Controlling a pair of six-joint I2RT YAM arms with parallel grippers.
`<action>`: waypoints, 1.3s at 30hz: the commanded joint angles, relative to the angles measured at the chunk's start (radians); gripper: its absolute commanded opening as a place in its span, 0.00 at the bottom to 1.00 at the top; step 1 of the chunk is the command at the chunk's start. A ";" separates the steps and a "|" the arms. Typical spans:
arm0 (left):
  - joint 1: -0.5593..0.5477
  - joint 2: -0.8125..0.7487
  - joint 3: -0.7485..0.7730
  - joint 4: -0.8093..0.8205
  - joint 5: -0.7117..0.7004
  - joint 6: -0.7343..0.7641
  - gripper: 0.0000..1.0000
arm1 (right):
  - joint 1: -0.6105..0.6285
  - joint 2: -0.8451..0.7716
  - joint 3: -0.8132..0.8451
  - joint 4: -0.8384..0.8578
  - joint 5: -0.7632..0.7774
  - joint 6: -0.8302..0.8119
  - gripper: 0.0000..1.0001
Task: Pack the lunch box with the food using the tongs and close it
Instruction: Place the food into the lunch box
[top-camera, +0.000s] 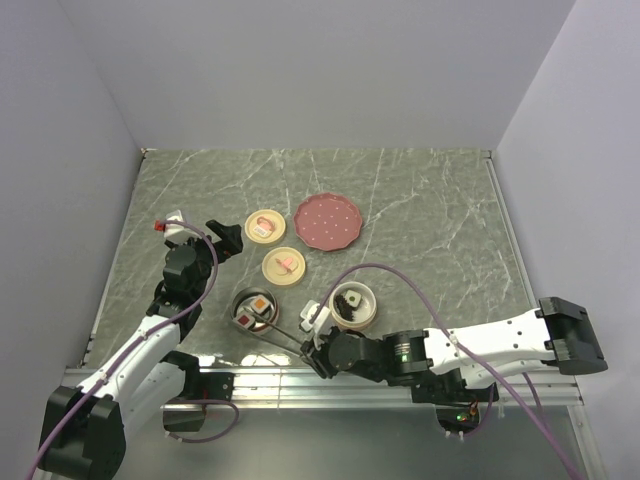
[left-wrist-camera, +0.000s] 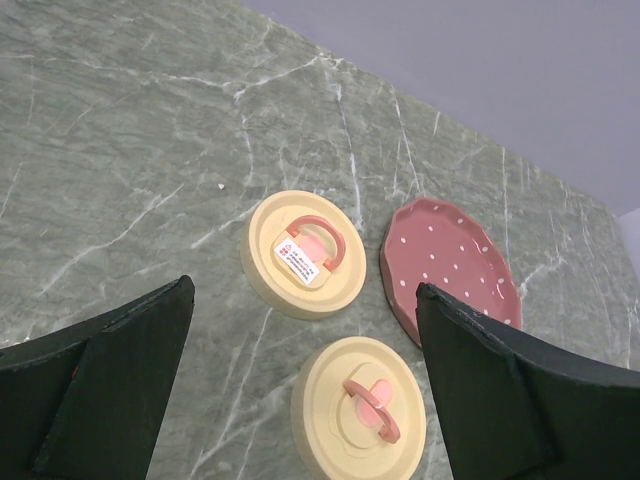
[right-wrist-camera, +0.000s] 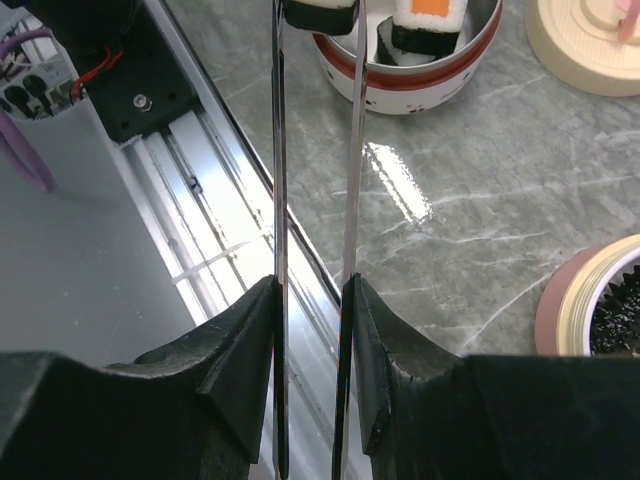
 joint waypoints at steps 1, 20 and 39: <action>0.005 -0.015 -0.002 0.043 0.011 -0.008 0.99 | -0.018 -0.046 0.019 0.034 0.066 0.018 0.11; 0.005 -0.013 -0.003 0.043 0.012 -0.006 1.00 | -0.077 0.007 0.036 0.086 -0.014 -0.008 0.11; 0.005 -0.015 -0.003 0.045 0.011 -0.006 1.00 | -0.075 0.029 0.053 0.103 -0.068 -0.018 0.11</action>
